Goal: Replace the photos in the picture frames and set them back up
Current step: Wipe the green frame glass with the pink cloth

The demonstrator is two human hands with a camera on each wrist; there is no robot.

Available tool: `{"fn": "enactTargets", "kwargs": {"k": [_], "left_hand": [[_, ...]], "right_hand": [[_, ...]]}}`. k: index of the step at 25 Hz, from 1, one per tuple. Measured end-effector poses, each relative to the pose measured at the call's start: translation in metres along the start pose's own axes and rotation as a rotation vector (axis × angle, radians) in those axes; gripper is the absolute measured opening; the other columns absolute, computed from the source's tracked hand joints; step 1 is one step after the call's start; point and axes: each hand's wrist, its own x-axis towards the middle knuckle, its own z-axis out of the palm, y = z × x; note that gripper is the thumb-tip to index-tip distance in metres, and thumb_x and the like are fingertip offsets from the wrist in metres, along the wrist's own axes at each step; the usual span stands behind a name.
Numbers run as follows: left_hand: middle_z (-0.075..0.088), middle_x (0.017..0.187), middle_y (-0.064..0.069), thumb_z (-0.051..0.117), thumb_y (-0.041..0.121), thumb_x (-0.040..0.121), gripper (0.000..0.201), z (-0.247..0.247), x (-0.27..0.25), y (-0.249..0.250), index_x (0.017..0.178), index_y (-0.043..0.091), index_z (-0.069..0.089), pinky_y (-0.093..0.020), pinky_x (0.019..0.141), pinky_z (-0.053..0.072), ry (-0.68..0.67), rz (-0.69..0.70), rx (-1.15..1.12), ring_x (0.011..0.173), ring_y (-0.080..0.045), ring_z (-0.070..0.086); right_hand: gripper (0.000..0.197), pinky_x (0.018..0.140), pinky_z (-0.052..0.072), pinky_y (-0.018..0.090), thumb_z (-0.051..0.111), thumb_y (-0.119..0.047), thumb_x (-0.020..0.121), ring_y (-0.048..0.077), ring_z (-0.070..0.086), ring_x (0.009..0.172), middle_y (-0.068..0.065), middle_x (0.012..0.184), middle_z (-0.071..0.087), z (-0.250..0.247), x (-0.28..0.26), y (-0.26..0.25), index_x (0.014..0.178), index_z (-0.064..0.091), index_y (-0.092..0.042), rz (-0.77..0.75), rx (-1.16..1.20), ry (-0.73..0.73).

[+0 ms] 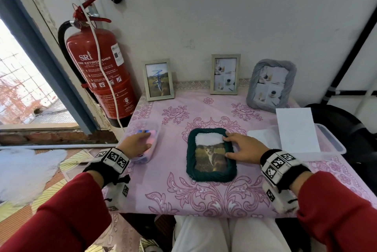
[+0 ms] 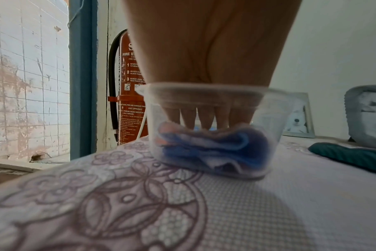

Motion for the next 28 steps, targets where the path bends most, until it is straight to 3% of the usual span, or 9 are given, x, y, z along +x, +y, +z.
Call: {"fn": "enactTargets", "kwargs": {"k": [4, 7, 11, 14, 16, 19, 22, 24, 28], "left_hand": [[0.067, 0.104, -0.017, 0.057, 0.005, 0.087, 0.023, -0.016, -0.009, 0.031, 0.108, 0.001, 0.063, -0.029, 0.087, 0.041, 0.491, 0.031, -0.199, 0.097, -0.027, 0.060], [0.065, 0.085, -0.008, 0.059, 0.007, 0.084, 0.013, -0.020, -0.011, 0.065, 0.096, 0.007, 0.064, -0.029, 0.078, 0.044, 0.591, 0.161, -0.288, 0.081, -0.021, 0.059], [0.058, 0.078, -0.002, 0.060, 0.010, 0.085, 0.012, 0.005, -0.005, 0.101, 0.097, 0.010, 0.061, -0.028, 0.074, 0.045, 0.468, 0.195, -0.408, 0.075, -0.018, 0.055], [0.059, 0.086, -0.005, 0.062, 0.015, 0.085, 0.027, 0.040, 0.002, 0.112, 0.110, 0.006, 0.056, -0.029, 0.074, 0.046, 0.217, 0.055, -0.408, 0.079, -0.022, 0.057], [0.062, 0.102, -0.014, 0.065, 0.019, 0.084, 0.043, 0.061, 0.001, 0.115, 0.120, 0.003, 0.049, -0.034, 0.082, 0.049, 0.072, -0.046, -0.422, 0.094, -0.030, 0.060], [0.057, 0.116, -0.019, 0.072, 0.025, 0.078, 0.064, 0.085, -0.002, 0.113, 0.129, 0.004, 0.040, -0.036, 0.093, 0.048, 0.106, -0.111, -0.443, 0.107, -0.031, 0.057], [0.059, 0.117, -0.020, 0.078, 0.017, 0.072, 0.066, 0.089, -0.003, 0.110, 0.127, -0.003, 0.046, -0.042, 0.097, 0.048, 0.130, -0.179, -0.647, 0.108, -0.032, 0.058], [0.062, 0.109, -0.020, 0.078, 0.009, 0.073, 0.060, 0.085, -0.004, 0.111, 0.124, -0.004, 0.049, -0.045, 0.091, 0.052, 0.083, -0.191, -0.813, 0.100, -0.032, 0.062], [0.056, 0.083, -0.008, 0.071, 0.004, 0.079, 0.054, 0.073, -0.012, 0.118, 0.125, 0.005, 0.041, -0.022, 0.054, 0.055, -0.003, -0.069, -0.972, 0.072, -0.018, 0.060]], "right_hand": [[0.064, 0.111, 0.030, 0.028, 0.064, -0.040, 0.084, 0.017, 0.036, 0.137, -0.002, 0.155, 0.026, -0.002, -0.002, -0.004, 0.141, 0.039, -0.022, 0.010, 0.009, -0.009], [0.065, 0.111, 0.031, 0.029, 0.065, -0.035, 0.084, 0.019, 0.036, 0.136, 0.001, 0.154, 0.027, -0.004, -0.002, -0.009, 0.141, 0.039, -0.019, 0.028, 0.011, -0.028], [0.068, 0.111, 0.032, 0.033, 0.067, -0.033, 0.084, 0.022, 0.037, 0.134, 0.007, 0.149, 0.035, -0.005, -0.002, -0.016, 0.141, 0.037, -0.015, 0.064, 0.000, -0.023], [0.073, 0.107, 0.035, 0.036, 0.071, -0.035, 0.080, 0.030, 0.040, 0.127, 0.015, 0.137, 0.041, -0.001, -0.006, -0.018, 0.139, 0.037, -0.010, 0.164, 0.059, 0.054], [0.071, 0.103, 0.039, 0.038, 0.073, -0.031, 0.078, 0.033, 0.045, 0.120, 0.020, 0.131, 0.042, 0.005, -0.008, -0.021, 0.135, 0.038, -0.004, 0.238, 0.138, 0.113], [0.070, 0.099, 0.042, 0.039, 0.074, -0.025, 0.077, 0.033, 0.050, 0.116, 0.023, 0.128, 0.045, 0.014, -0.009, -0.026, 0.131, 0.039, 0.002, 0.303, 0.246, 0.171], [0.077, 0.102, 0.042, 0.038, 0.076, -0.022, 0.075, 0.031, 0.050, 0.119, 0.021, 0.129, 0.050, 0.018, -0.010, -0.023, 0.136, 0.035, 0.000, 0.330, 0.399, 0.174], [0.077, 0.104, 0.041, 0.041, 0.076, -0.018, 0.076, 0.031, 0.052, 0.119, 0.020, 0.129, 0.053, 0.018, -0.010, -0.018, 0.139, 0.034, -0.001, 0.355, 0.546, 0.178], [0.060, 0.094, 0.048, 0.038, 0.075, -0.015, 0.077, 0.028, 0.059, 0.105, 0.017, 0.114, 0.060, 0.016, -0.011, -0.012, 0.127, 0.046, 0.000, 0.348, 0.688, 0.217]]}}
